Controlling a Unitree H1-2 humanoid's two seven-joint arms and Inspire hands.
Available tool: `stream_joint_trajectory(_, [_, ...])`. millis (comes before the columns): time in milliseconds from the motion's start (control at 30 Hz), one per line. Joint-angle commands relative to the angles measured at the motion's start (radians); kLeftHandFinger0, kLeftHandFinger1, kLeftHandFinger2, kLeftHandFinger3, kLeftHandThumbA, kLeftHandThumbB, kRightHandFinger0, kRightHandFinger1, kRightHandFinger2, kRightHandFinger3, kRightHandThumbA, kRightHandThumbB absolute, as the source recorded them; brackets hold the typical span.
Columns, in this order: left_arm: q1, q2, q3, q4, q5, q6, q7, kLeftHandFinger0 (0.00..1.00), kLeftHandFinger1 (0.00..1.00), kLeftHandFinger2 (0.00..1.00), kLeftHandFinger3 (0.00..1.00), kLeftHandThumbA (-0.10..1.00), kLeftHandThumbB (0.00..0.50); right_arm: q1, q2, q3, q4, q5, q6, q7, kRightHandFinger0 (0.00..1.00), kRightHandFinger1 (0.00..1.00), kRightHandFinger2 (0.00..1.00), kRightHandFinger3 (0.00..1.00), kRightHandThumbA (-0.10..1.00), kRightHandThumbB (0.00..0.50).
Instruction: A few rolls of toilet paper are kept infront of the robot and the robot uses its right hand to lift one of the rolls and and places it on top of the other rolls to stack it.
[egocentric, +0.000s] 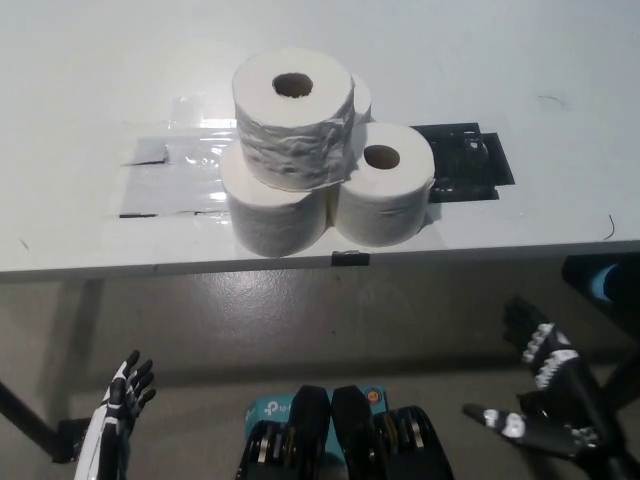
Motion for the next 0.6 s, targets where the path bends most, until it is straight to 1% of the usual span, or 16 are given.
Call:
stream_joint_trajectory(0, [-0.01,0.027,-0.019,-0.03,-0.017,-0.062,-0.04,1.0,1.0,1.0,1.0,1.0,0.174,-0.086,0.002,0.065,0.156,-0.117,-0.242,-0.123,1.0,1.0,1.0,1.0,1.0,0.335])
stream_joint_trajectory(67, [-0.004,0.027,-0.019,-0.037,-0.012,-0.064,-0.037,1.0,1.0,1.0,1.0,1.0,0.163,-0.101,-0.002,0.072,0.21,-0.117,-0.253,-0.14,1.0,1.0,1.0,1.0,1.0,0.344])
stream_joint_trajectory(100, [-0.003,0.027,-0.019,-0.041,-0.013,-0.061,-0.036,1.0,1.0,1.0,1.0,1.0,0.168,-0.115,-0.01,0.076,0.253,-0.125,-0.265,-0.154,1.0,1.0,1.0,1.0,1.0,0.324])
stream_joint_trajectory(133, [-0.004,0.028,-0.017,-0.042,-0.017,-0.059,-0.038,1.0,1.0,1.0,1.0,1.0,0.17,-0.122,-0.016,0.08,0.271,-0.13,-0.272,-0.162,1.0,1.0,1.0,1.0,1.0,0.32])
stream_joint_trajectory(200, [-0.003,0.029,-0.015,-0.053,-0.017,-0.046,-0.033,1.0,1.0,1.0,1.0,1.0,0.181,-0.134,-0.034,0.088,0.318,-0.146,-0.286,-0.179,1.0,1.0,1.0,1.0,1.0,0.264])
stream_joint_trajectory(233, [-0.003,0.029,-0.013,-0.052,-0.02,-0.047,-0.033,1.0,1.0,1.0,1.0,1.0,0.199,-0.137,-0.042,0.091,0.336,-0.146,-0.294,-0.184,1.0,1.0,1.0,1.0,0.99,0.243])
stream_joint_trajectory(300, [-0.002,0.03,-0.013,-0.057,-0.024,-0.039,-0.034,1.0,1.0,1.0,1.0,1.0,0.207,-0.14,-0.05,0.093,0.35,-0.134,-0.307,-0.19,1.0,1.0,1.0,1.0,0.97,0.219])
stream_joint_trajectory(367, [0.001,0.031,-0.012,-0.058,-0.026,-0.039,-0.033,1.0,1.0,1.0,1.0,1.0,0.211,-0.139,-0.057,0.095,0.361,-0.122,-0.318,-0.194,1.0,1.0,1.0,1.0,0.95,0.204])
stream_joint_trajectory(400, [0.003,0.032,-0.012,-0.056,-0.031,-0.042,-0.035,1.0,1.0,1.0,1.0,1.0,0.205,-0.136,-0.059,0.096,0.364,-0.113,-0.323,-0.198,1.0,1.0,1.0,1.0,0.95,0.198])
stream_joint_trajectory(567, [0.017,0.037,-0.016,-0.048,-0.028,-0.061,-0.034,1.0,1.0,1.0,1.0,1.0,0.182,-0.117,-0.062,0.103,0.361,-0.106,-0.321,-0.215,1.0,1.0,1.0,1.0,0.95,0.209])
